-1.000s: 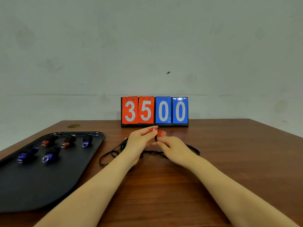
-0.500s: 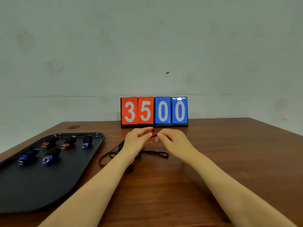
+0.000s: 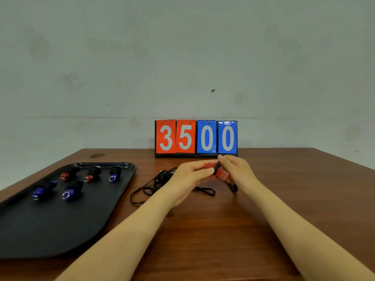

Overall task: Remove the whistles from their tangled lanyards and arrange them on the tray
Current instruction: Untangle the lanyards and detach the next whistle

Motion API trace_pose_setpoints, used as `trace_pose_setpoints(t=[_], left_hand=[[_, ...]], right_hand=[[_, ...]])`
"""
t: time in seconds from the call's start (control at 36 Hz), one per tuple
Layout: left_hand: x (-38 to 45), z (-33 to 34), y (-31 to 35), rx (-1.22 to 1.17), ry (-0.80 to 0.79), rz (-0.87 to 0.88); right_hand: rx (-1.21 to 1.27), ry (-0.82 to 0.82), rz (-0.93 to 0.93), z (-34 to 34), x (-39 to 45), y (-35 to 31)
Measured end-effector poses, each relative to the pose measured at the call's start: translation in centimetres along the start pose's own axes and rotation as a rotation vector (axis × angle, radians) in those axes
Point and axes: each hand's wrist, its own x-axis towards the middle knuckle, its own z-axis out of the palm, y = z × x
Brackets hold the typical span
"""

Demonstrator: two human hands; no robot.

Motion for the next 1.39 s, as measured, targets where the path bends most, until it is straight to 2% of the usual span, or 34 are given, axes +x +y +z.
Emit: trace_pose_setpoints(t=[0.19,0.31,0.44,0.56,0.72,0.86,0.97,1.11,1.28,1.39], left_hand=[[0.3,0.2,-0.3,-0.397,0.063,-0.042],[0.6,-0.5,-0.5,-0.467,0.141,-0.026],[0.7,-1.1,-0.8,-0.339,0.232,-0.024],[0.9,-1.4,-0.8,-0.236,0.284,-0.003],[1.2,-1.9,-1.9,-0.026,0.330,-0.005],[1.4,-2.4,-2.3,-0.018,0.399,-0.034],[1.3,-2.4,-2.4,-0.065,0.376,-0.019],[1.1,-2.3,-2.3,0.151,0.313,-0.004],[1.0,-1.8,-1.8,0.330,0.259,0.016],[0.9,-1.4,-1.5,0.263,0.198,0.004]], right_hand=[[0.164,-0.192,0.158,1.5,-0.1,0.2],[-0.001,-0.211,0.069,2.2,-0.3,0.7],[-0.289,-0.174,-0.118,2.4,-0.5,1.2],[-0.353,-0.187,-0.163,2.4,-0.6,1.0],[-0.480,-0.290,-0.213,2.9,-0.2,1.2],[-0.463,-0.362,-0.256,3.1,-1.0,0.6],[-0.477,-0.392,-0.301,3.6,-1.2,0.6],[-0.440,-0.308,-0.294,2.9,-0.7,0.7],[-0.184,-0.087,-0.185,1.4,-0.3,0.4],[-0.041,0.011,-0.075,0.6,0.1,0.5]])
